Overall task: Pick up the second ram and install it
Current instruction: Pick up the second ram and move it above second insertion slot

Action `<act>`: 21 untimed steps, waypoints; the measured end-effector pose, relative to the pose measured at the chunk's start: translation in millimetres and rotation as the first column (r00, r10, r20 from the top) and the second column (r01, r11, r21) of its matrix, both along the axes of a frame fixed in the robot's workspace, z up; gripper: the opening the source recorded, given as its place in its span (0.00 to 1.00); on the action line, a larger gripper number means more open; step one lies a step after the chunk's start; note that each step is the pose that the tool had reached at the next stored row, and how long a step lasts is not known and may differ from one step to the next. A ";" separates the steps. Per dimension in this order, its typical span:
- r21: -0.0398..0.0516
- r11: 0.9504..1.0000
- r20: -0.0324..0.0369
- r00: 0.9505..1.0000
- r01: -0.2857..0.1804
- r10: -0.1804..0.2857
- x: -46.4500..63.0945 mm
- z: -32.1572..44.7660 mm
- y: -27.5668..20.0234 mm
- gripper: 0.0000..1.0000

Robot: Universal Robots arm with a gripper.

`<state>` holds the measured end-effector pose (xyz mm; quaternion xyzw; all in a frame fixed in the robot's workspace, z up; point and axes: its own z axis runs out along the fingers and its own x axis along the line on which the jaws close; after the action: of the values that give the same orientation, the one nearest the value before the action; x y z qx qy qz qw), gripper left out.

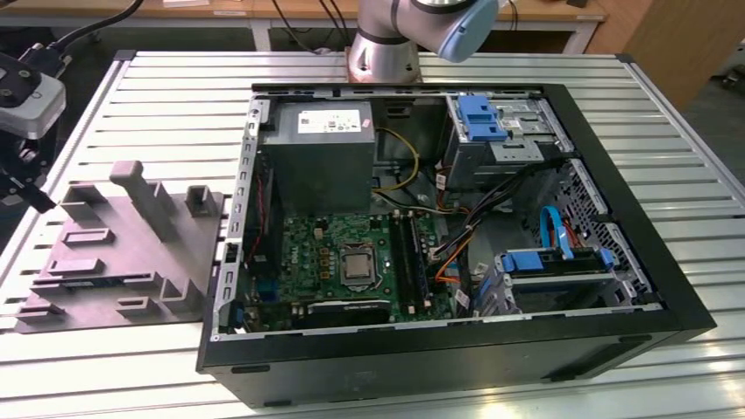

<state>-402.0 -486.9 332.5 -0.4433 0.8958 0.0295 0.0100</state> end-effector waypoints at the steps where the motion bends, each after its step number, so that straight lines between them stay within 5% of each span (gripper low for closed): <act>1: 0.000 1.000 0.000 1.000 -0.018 0.018 0.0 -0.5 0.0 0.10; 6: 0.000 0.994 0.000 0.994 -0.109 0.109 0.0 -2.8 0.0 0.10; 11: 0.000 0.980 0.000 0.980 -0.198 0.198 0.0 -5.2 0.0 0.10; 16: 0.000 0.958 0.000 0.958 -0.287 0.287 0.0 -7.9 0.0 0.10; 21: 0.000 0.928 0.000 0.928 -0.373 0.373 0.0 -10.5 0.0 0.10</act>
<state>-402.0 -486.9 322.0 -0.6053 0.7954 0.0309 0.0043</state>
